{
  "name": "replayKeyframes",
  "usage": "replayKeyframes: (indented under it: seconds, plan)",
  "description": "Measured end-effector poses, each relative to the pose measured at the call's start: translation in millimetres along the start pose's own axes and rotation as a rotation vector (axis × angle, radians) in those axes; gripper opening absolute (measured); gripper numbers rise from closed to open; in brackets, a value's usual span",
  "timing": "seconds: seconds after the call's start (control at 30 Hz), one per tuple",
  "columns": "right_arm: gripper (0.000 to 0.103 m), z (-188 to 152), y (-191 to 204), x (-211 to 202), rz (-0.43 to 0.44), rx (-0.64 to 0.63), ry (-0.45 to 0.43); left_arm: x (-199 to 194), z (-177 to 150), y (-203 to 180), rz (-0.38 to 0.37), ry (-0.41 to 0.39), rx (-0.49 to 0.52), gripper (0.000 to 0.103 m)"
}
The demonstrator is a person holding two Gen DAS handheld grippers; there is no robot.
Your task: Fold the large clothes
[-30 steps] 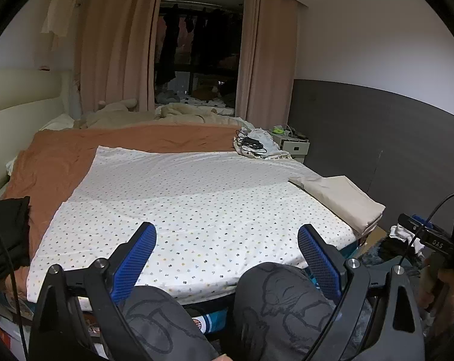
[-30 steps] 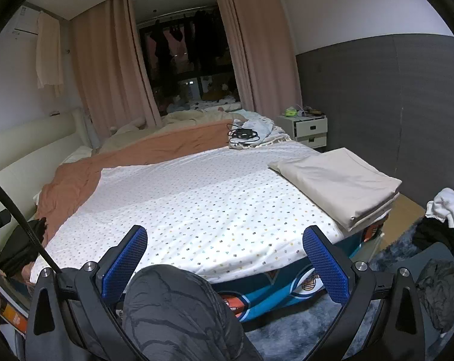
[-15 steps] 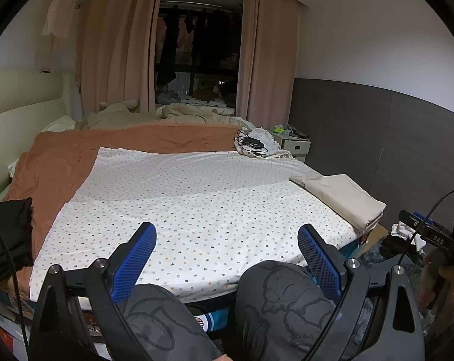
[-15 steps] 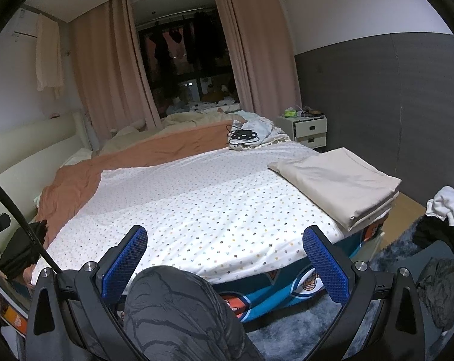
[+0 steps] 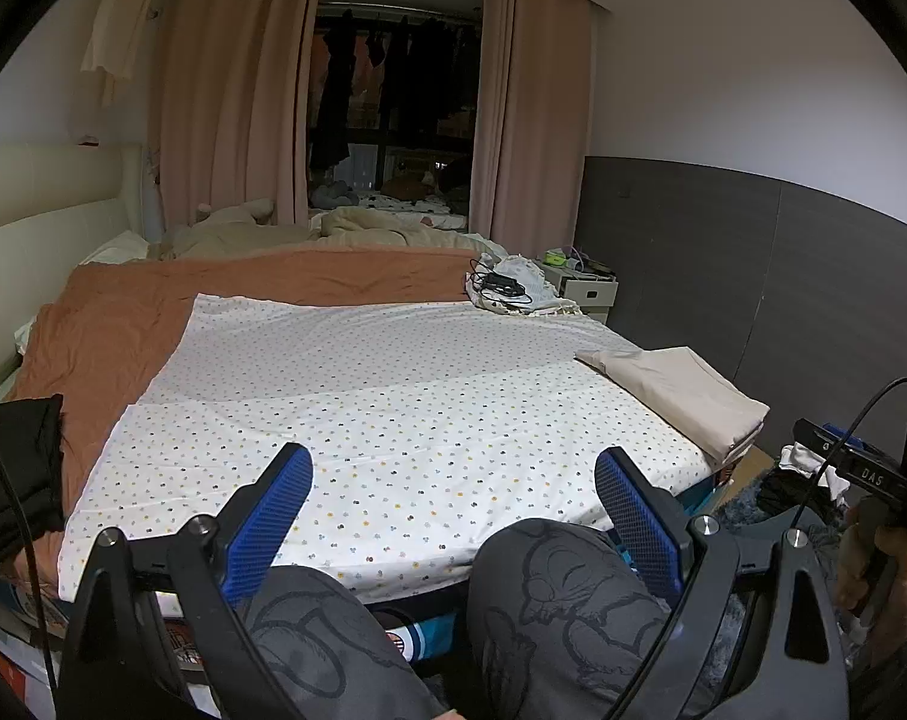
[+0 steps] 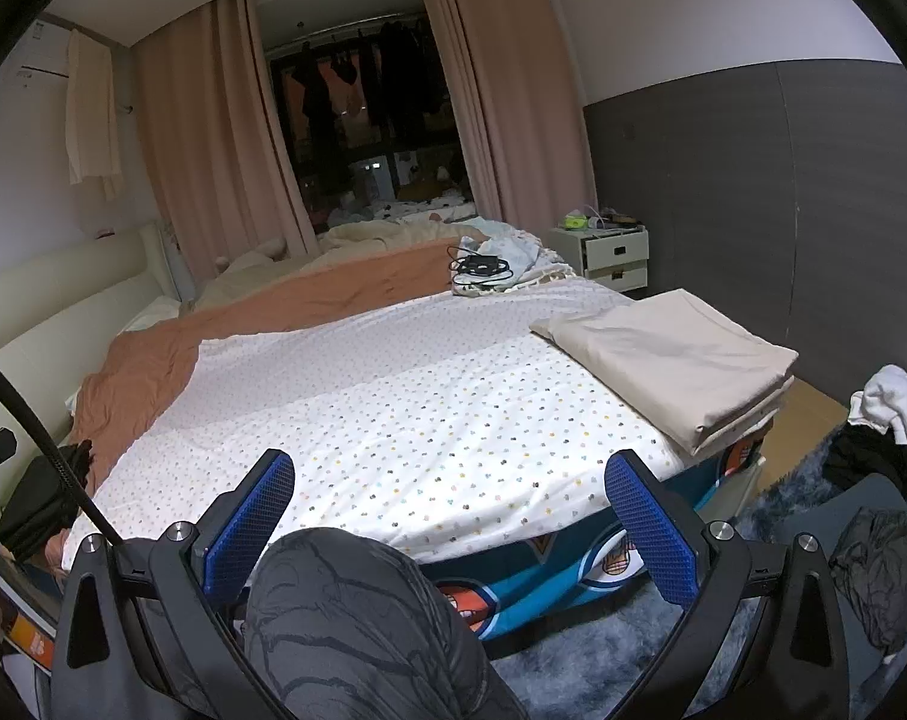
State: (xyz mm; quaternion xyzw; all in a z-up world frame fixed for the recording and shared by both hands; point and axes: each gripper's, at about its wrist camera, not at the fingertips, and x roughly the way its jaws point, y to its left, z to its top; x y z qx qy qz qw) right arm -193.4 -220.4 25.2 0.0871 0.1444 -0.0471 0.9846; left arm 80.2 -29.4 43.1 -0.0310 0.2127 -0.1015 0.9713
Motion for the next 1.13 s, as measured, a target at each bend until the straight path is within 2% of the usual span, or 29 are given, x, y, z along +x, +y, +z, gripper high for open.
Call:
replayKeyframes:
  seconds: [1.13]
  plan:
    - [0.103, 4.0, 1.7, 6.4, 0.006, -0.003, 0.019, 0.1, -0.6, 0.7, 0.007, -0.003, -0.008, 0.097]
